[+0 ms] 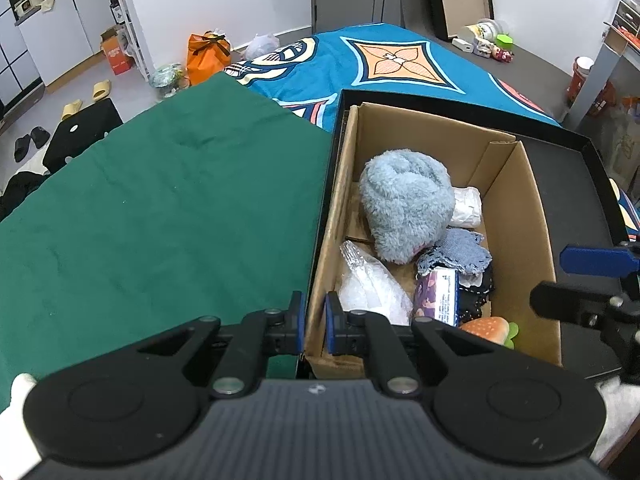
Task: Organize soft objects
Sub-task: 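Carry the burger toy with the right gripper over the box, then lower the burger into the box and open the right gripper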
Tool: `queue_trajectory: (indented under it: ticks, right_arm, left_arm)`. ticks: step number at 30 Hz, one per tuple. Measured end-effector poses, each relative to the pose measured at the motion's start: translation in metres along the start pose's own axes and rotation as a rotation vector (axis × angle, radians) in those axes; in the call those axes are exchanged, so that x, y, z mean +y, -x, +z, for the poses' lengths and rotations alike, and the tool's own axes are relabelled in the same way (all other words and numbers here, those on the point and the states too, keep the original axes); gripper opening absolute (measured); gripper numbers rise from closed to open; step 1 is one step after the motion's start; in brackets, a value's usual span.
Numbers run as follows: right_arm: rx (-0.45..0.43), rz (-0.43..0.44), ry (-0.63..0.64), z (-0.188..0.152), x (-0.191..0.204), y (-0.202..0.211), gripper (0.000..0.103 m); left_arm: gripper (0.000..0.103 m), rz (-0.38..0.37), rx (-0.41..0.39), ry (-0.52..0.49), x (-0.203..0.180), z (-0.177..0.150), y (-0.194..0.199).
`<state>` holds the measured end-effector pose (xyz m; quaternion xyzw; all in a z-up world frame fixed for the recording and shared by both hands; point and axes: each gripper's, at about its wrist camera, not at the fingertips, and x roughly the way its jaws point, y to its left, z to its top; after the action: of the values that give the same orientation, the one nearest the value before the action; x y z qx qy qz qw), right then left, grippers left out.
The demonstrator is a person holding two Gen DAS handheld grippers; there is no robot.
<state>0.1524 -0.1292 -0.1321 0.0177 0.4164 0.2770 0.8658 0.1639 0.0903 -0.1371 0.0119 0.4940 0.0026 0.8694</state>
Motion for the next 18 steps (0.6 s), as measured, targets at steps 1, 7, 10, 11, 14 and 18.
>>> queue_trajectory:
  ticks: [1, 7, 10, 11, 14, 18]
  right_arm:
    - [-0.006, -0.004, -0.006, 0.000, -0.001, 0.002, 0.056]
    - [-0.067, -0.027, -0.044, 0.001, -0.007, 0.018, 0.061]
    - [-0.093, -0.033, -0.063, -0.001, -0.013, 0.026, 0.065]
    - [-0.100, -0.033, -0.071, -0.001, -0.015, 0.029, 0.067]
    - [-0.116, -0.036, -0.099, -0.004, -0.022, 0.035, 0.070]
    - [-0.131, -0.047, -0.128, -0.008, -0.029, 0.043, 0.079]
  left_arm:
    - [0.009, -0.001, 0.001, -0.002, 0.000, 0.000, 0.000]
    - [0.010, 0.013, -0.007, -0.017, -0.002, 0.001, 0.009]
    - [0.013, 0.036, -0.026, -0.038, -0.008, 0.001, 0.017]
    - [0.013, 0.045, -0.029, -0.043, -0.010, 0.001, 0.021]
    - [0.014, 0.047, -0.028, -0.032, -0.015, 0.003, 0.029]
    - [0.022, 0.056, -0.036, -0.043, -0.024, 0.005, 0.042]
